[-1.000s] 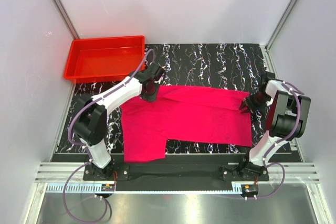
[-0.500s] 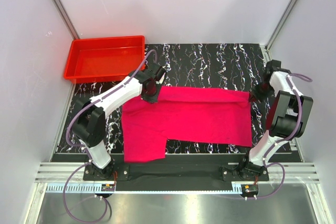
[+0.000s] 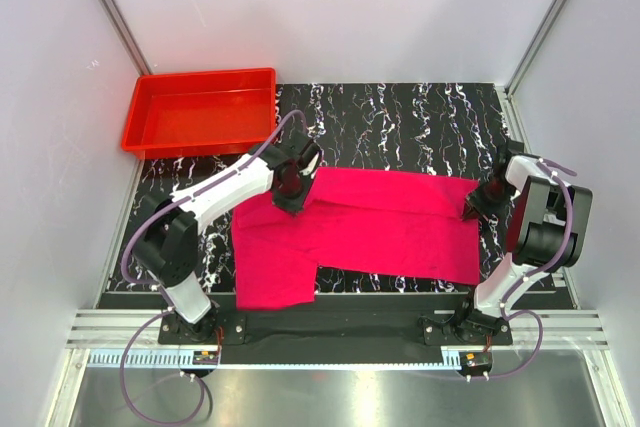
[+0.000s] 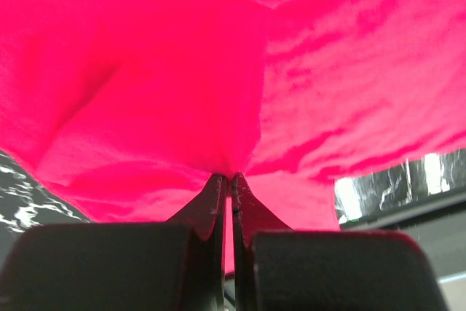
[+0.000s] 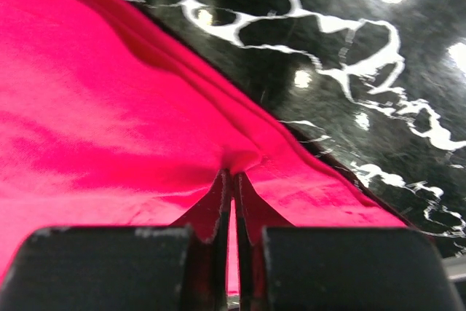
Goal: Fold and stack the t-shirts
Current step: Fold the tshirt
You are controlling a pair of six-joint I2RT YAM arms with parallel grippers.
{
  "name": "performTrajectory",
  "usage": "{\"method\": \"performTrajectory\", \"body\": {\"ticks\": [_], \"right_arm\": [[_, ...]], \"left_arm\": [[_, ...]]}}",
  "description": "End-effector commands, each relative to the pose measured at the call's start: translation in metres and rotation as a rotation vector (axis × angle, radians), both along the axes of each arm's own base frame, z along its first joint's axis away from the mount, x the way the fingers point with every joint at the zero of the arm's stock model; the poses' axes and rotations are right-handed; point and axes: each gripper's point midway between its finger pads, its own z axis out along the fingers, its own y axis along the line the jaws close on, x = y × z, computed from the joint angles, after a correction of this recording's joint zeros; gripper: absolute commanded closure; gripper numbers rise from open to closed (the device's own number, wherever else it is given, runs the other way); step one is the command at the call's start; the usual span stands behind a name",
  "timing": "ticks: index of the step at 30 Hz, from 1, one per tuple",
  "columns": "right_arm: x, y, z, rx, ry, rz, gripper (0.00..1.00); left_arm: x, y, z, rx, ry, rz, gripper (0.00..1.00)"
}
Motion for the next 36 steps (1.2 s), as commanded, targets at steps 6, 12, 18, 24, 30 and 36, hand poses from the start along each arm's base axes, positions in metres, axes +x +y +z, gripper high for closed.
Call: {"method": "performTrajectory", "body": {"ticks": [6, 12, 18, 24, 30, 36], "right_arm": [[0.015, -0.001, 0.011, 0.002, -0.087, 0.040, 0.91], [0.014, -0.002, 0.008, -0.004, -0.081, 0.051, 0.91], [0.011, -0.002, 0.005, -0.004, -0.071, 0.064, 0.90], [0.009, -0.002, 0.006, -0.002, -0.070, 0.086, 0.84], [0.012, 0.002, 0.025, -0.019, -0.120, 0.160, 0.65], [0.025, 0.047, 0.055, -0.006, -0.211, 0.348, 0.53]], "left_arm": [[-0.028, -0.024, -0.007, -0.143, 0.110, -0.025, 1.00], [-0.029, -0.043, -0.005, -0.225, 0.160, -0.020, 0.97], [-0.030, -0.051, -0.010, -0.241, 0.196, -0.016, 0.76], [-0.015, -0.011, 0.008, -0.120, 0.025, 0.039, 0.45], [0.003, 0.046, 0.026, -0.164, -0.059, 0.225, 0.37], [0.009, 0.098, 0.005, -0.287, -0.027, 0.486, 0.36]]}}
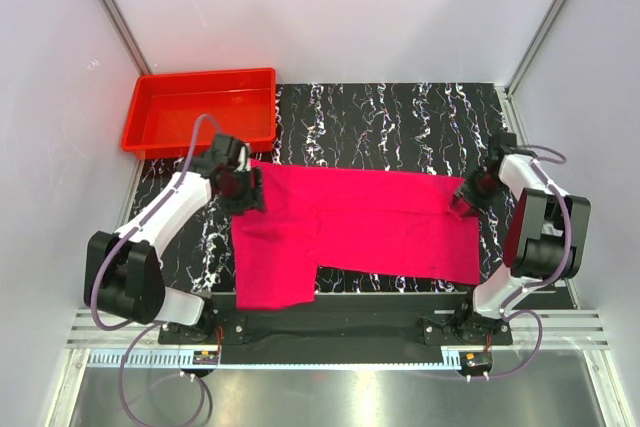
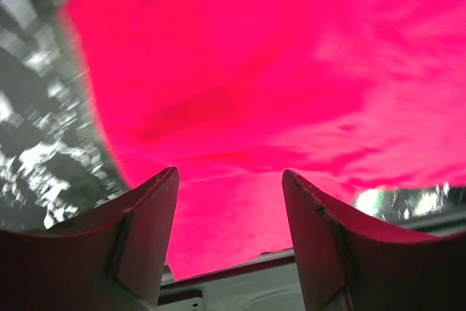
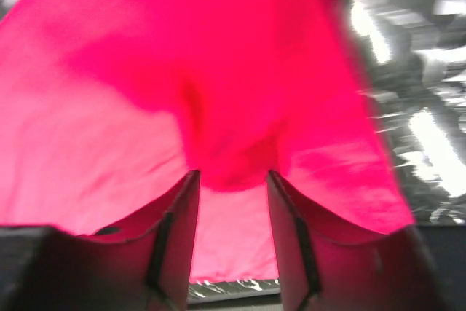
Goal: Fold and stack the t-shirts
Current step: Fold the tshirt
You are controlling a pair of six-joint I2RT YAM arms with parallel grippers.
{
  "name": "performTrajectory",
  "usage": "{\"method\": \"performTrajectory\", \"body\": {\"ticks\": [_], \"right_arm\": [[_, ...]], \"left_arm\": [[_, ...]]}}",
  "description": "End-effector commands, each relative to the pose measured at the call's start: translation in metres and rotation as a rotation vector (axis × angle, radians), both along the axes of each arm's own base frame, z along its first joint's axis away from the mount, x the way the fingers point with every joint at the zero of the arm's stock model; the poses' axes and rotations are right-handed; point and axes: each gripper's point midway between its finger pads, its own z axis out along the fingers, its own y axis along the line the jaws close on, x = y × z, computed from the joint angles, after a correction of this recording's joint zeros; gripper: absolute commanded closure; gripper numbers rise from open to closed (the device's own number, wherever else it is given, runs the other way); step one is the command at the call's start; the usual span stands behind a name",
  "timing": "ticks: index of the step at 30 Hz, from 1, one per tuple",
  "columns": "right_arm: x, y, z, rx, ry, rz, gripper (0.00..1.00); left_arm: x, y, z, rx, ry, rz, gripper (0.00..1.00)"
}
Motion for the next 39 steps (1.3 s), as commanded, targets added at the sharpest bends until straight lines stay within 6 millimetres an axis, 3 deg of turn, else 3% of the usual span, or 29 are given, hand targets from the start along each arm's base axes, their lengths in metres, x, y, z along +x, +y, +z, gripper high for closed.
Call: {"method": "performTrajectory", "body": {"ticks": [1, 4, 10, 16, 28, 39], "right_arm": [[0.016, 0.037, 0.035, 0.023, -0.113, 0.174, 0.50], [0.016, 0.074, 0.047, 0.030, -0.137, 0.316, 0.47], [0.008, 0.086, 0.056, 0.090, -0.164, 0.337, 0.46], [0.002, 0.086, 0.058, 0.087, -0.173, 0.354, 0.46], [0.008, 0.088, 0.062, 0.099, -0.191, 0.351, 0.46], [0.007, 0.088, 0.066, 0.090, -0.212, 0.349, 0.46]], "left_arm": [[0.010, 0.010, -0.004, -0.099, -0.018, 0.109, 0.35], [0.017, 0.022, -0.016, -0.162, 0.006, 0.182, 0.33], [0.023, 0.035, -0.031, -0.182, 0.033, 0.245, 0.31], [0.018, 0.027, -0.051, -0.253, 0.094, 0.288, 0.31], [0.016, 0.013, -0.057, -0.355, 0.114, 0.318, 0.34], [-0.001, -0.001, -0.037, -0.439, 0.182, 0.317, 0.36]]}}
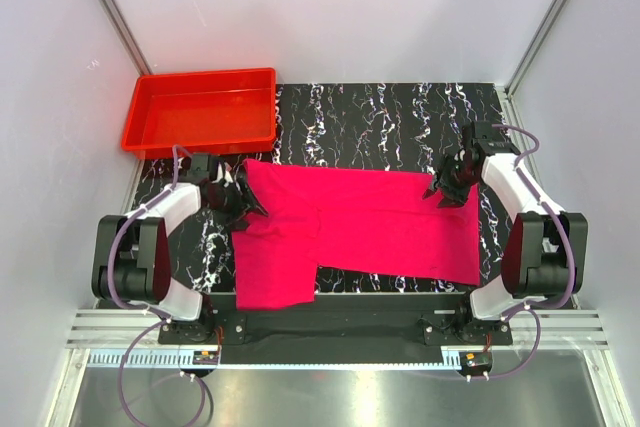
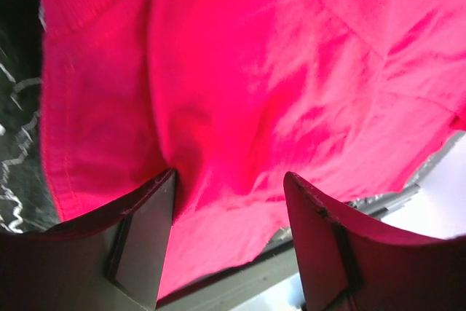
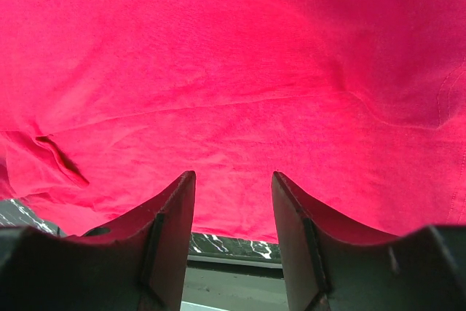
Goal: Fold and stack the t-shirts
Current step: Fold the tshirt
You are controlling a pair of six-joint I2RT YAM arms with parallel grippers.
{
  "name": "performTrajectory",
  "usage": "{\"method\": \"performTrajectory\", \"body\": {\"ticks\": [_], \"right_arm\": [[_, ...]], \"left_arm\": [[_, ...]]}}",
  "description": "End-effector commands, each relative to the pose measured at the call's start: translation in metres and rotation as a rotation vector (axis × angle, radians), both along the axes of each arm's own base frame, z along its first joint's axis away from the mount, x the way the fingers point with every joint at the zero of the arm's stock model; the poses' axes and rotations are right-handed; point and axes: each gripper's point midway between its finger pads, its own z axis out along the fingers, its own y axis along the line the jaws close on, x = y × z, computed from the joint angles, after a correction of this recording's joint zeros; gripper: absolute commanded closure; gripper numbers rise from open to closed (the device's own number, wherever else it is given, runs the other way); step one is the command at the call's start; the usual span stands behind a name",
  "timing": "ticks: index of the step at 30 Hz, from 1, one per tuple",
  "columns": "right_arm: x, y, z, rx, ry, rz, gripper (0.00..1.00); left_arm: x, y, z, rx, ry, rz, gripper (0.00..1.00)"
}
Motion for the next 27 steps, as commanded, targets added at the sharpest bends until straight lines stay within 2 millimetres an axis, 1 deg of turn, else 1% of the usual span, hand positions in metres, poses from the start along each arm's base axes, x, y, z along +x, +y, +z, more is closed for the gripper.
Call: {"method": "performTrajectory", "body": {"ticks": [1, 5, 6, 7, 9, 11, 15, 16, 18, 19, 20, 21, 22, 23, 24, 25, 26, 27], "right_arm": [[0.002, 0.001, 0.014, 0.009, -0.056, 0.005, 0.46], [0.000, 0.001, 0.013, 0.007, -0.059, 0.006, 0.46], [-0.001, 0.002, 0.014, 0.010, -0.059, 0.008, 0.46], [-0.002, 0.001, 0.014, 0.008, -0.055, 0.011, 0.46], [-0.004, 0.001, 0.015, 0.006, -0.057, 0.010, 0.46], [-0.005, 0.001, 0.015, 0.005, -0.058, 0.014, 0.46], [-0.007, 0.003, 0.013, 0.018, -0.049, 0.032, 0.46], [-0.008, 0.015, 0.015, 0.035, -0.059, 0.075, 0.47], [-0.003, 0.037, 0.021, 0.106, -0.094, 0.152, 0.48], [-0.001, 0.050, 0.024, 0.139, -0.109, 0.187, 0.48], [0.001, 0.063, 0.023, 0.177, -0.106, 0.220, 0.50], [0.002, 0.091, 0.032, 0.247, -0.125, 0.283, 0.51], [0.002, 0.106, 0.033, 0.282, -0.119, 0.310, 0.53], [0.003, 0.120, 0.027, 0.308, -0.094, 0.331, 0.54], [0.010, 0.141, 0.035, 0.363, -0.122, 0.353, 0.56], [0.005, 0.164, 0.037, 0.397, -0.120, 0.393, 0.57], [0.004, 0.180, 0.035, 0.443, -0.104, 0.409, 0.59], [0.013, 0.196, 0.040, 0.485, -0.129, 0.390, 0.61]], "left_arm": [[-0.008, -0.009, 0.021, -0.072, 0.007, 0.003, 0.36], [-0.012, -0.011, 0.027, -0.106, 0.026, 0.044, 0.39], [-0.010, -0.010, 0.034, -0.122, 0.015, 0.080, 0.39], [-0.011, -0.007, 0.036, -0.141, 0.007, 0.108, 0.40], [-0.006, -0.007, 0.049, -0.173, -0.034, 0.147, 0.39], [-0.010, -0.005, 0.048, -0.164, -0.018, 0.158, 0.35], [-0.031, 0.008, 0.022, -0.061, 0.102, 0.190, 0.31], [-0.034, 0.020, 0.016, -0.012, 0.122, 0.230, 0.31], [-0.033, 0.032, 0.018, 0.065, 0.097, 0.237, 0.31], [-0.031, 0.046, 0.021, 0.144, 0.069, 0.256, 0.31], [-0.027, 0.053, 0.027, 0.187, 0.040, 0.257, 0.31], [-0.016, 0.060, 0.042, 0.227, -0.031, 0.239, 0.33], [-0.009, 0.066, 0.050, 0.257, -0.075, 0.233, 0.35], [-0.003, 0.066, 0.060, 0.259, -0.124, 0.217, 0.37], [0.006, 0.065, 0.071, 0.260, -0.177, 0.183, 0.38], [0.014, 0.059, 0.079, 0.236, -0.214, 0.156, 0.41], [0.018, 0.058, 0.079, 0.232, -0.216, 0.139, 0.41], [0.022, 0.056, 0.080, 0.228, -0.230, 0.113, 0.42]]}}
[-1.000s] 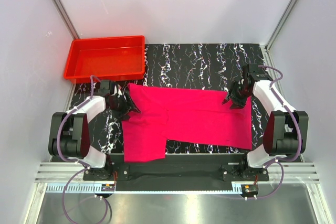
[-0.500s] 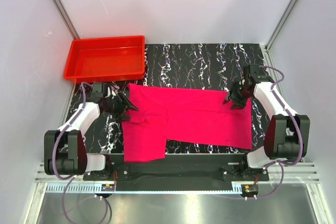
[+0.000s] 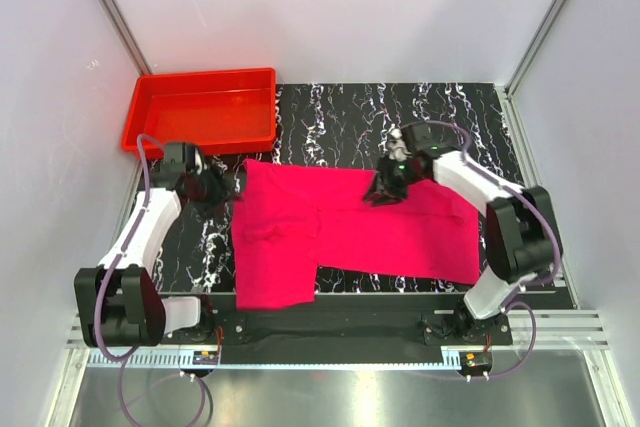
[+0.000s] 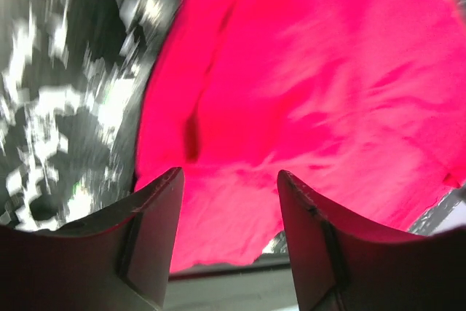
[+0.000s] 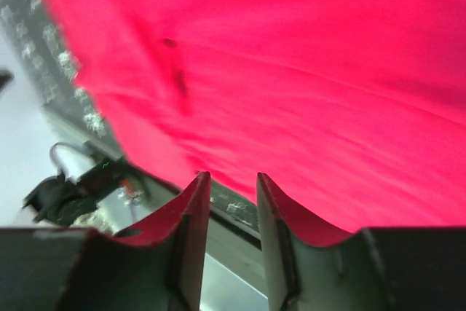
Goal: Fold and stack the t-shirts
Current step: Fold the tshirt
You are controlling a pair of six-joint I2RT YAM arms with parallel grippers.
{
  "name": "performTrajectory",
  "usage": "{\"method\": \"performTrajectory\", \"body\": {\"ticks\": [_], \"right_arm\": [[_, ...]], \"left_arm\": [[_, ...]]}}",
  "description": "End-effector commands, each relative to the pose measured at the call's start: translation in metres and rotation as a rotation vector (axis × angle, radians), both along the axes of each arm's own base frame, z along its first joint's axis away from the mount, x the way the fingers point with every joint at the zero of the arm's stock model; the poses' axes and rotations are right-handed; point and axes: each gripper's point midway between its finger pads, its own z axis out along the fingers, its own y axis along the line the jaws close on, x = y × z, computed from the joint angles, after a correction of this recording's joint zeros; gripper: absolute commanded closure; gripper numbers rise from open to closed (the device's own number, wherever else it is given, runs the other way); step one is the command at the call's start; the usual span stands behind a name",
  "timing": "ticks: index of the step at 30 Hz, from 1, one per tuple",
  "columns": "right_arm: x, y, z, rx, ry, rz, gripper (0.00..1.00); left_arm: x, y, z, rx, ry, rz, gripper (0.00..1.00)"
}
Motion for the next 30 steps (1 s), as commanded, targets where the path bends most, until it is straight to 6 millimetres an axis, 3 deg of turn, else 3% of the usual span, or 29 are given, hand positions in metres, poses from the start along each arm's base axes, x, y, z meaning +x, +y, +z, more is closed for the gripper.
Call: {"method": "performTrajectory", "body": {"ticks": [1, 3, 7, 12, 15, 21, 30], "right_arm": [[0.012, 0.077, 0.031, 0.227, -0.053, 0.078, 0.63], [0.020, 0.098, 0.027, 0.243, -0.061, 0.073, 0.64], [0.016, 0.133, 0.010, 0.266, -0.025, 0.085, 0.60], [-0.004, 0.160, -0.022, 0.226, 0.029, 0.149, 0.59], [-0.014, 0.166, -0.041, 0.183, 0.047, 0.174, 0.59], [-0.020, 0.163, -0.048, 0.155, 0.050, 0.170, 0.57], [-0.038, 0.158, -0.065, 0.132, 0.075, 0.180, 0.56]], "left_arm": [[0.036, -0.001, 0.029, 0.040, -0.167, -0.108, 0.42], [0.042, -0.017, 0.021, 0.019, -0.156, -0.180, 0.42], [0.052, -0.040, 0.003, -0.102, -0.126, -0.226, 0.42], [0.059, -0.044, -0.025, -0.121, -0.074, -0.237, 0.49], [0.062, -0.036, -0.045, -0.077, -0.020, -0.230, 0.51], [0.062, -0.028, -0.072, -0.030, 0.072, -0.232, 0.51], [0.059, -0.025, -0.083, -0.016, 0.099, -0.230, 0.51]]}}
